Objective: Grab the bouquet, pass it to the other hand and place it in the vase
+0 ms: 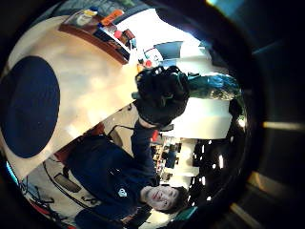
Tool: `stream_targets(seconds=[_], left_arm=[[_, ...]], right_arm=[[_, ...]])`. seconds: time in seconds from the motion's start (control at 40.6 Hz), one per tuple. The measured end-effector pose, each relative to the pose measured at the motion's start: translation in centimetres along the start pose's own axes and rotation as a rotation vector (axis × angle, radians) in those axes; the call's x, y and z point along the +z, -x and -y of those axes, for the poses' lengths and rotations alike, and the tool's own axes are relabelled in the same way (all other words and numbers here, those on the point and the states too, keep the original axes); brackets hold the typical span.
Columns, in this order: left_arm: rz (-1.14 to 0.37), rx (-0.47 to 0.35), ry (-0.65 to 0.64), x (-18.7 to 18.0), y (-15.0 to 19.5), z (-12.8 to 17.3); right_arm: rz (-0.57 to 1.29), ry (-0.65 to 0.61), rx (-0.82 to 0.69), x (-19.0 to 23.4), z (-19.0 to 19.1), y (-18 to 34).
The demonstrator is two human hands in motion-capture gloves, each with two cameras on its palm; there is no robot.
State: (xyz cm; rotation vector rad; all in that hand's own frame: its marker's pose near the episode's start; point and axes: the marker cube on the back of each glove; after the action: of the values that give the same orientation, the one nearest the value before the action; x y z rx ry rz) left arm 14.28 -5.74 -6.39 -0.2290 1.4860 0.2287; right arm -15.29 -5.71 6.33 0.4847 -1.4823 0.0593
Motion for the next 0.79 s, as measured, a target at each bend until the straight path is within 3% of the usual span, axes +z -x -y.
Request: stream_targets(seconds=[0.345, 0.566, 0.689, 0.788], left_arm=[[-0.010, -0.003, -0.001, 3.3, -0.6, -0.4], [0.013, -0.001, -0.087, 2.4, -0.6, -1.6], [0.039, 0.006, -0.160, 1.4, -1.8, -2.3], [0.037, 0.023, -0.194, 0.6, -3.7, -2.8]], right_arm=[[0.046, 0.077, -0.033, 5.3, -2.3, 0.1], [0.038, 0.166, -0.082, 7.4, -3.6, 0.5], [0.049, 0.302, -0.077, 8.3, -4.1, 0.9], [0.025, 0.329, -0.079, 7.9, -4.5, 1.6]])
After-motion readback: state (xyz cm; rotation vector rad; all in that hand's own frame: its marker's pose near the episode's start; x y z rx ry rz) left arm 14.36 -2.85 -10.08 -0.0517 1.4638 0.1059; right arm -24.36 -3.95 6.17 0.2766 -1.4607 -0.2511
